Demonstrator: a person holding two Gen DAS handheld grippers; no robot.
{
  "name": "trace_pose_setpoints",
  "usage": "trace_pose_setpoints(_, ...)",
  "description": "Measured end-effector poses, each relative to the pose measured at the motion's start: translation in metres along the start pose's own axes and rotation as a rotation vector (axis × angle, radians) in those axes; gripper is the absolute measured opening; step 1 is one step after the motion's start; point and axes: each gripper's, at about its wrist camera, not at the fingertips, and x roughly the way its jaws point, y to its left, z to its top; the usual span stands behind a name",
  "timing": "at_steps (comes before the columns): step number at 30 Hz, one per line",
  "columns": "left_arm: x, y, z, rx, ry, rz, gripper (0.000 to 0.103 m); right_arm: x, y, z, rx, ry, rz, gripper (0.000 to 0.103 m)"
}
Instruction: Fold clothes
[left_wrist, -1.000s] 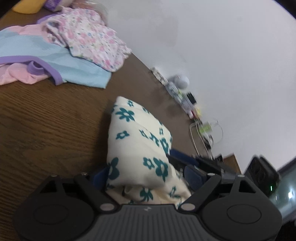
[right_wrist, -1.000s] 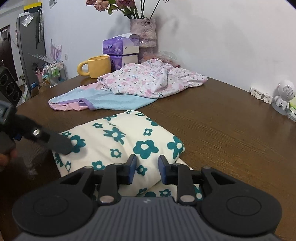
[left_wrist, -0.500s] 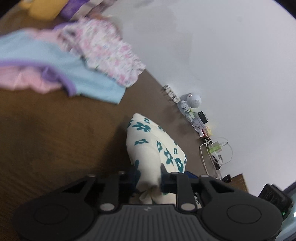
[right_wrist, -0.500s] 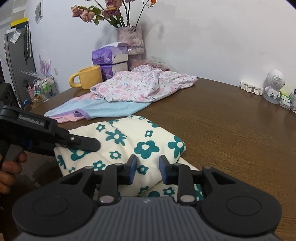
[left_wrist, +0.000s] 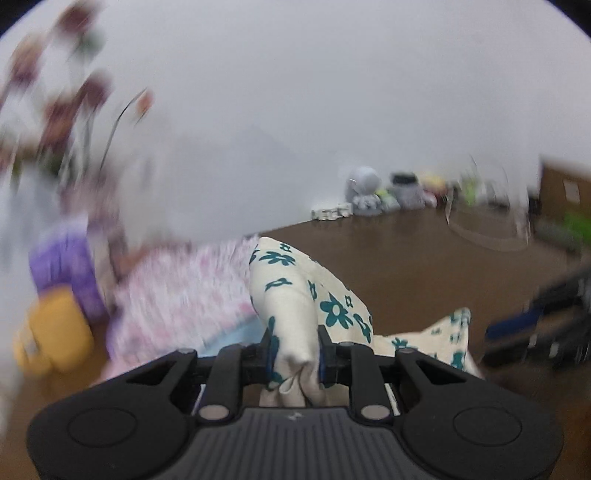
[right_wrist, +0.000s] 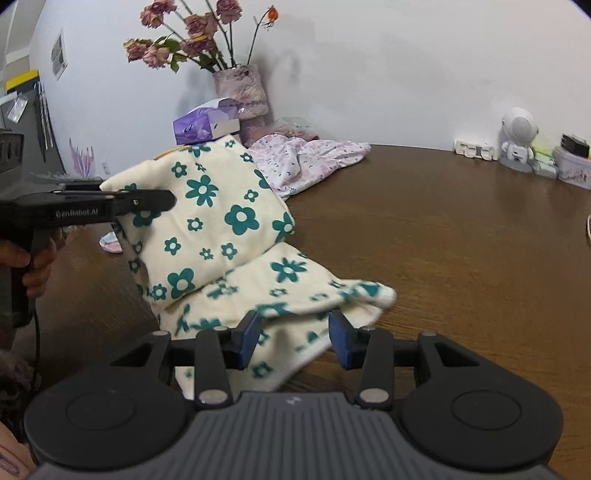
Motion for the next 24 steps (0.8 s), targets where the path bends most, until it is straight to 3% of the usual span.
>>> trace_pose_setpoints(6,-0.011,-0.083,-0.009,0.538,-0.085,0.069,0.019,-0.004,-0.005,-0.007,0.044,-0.022,0.001,0.042)
trace_pose_setpoints(8,-0.014,-0.103,-0.015,0.625,-0.111,0.061,0.02,-0.008,-0.008,-0.009,0.059,-0.033,-0.005,0.042)
trace_pose_setpoints(14,-0.017,-0.144,-0.03,0.802,-0.135,-0.01,0.024,-0.023,-0.02,-0.015,0.099,-0.059,-0.043,0.042)
trace_pose_setpoints(24,-0.008,-0.185,-0.049,0.881,-0.075,-0.161,0.039,-0.052,-0.035,-0.033,0.162,-0.112,-0.103,0.045)
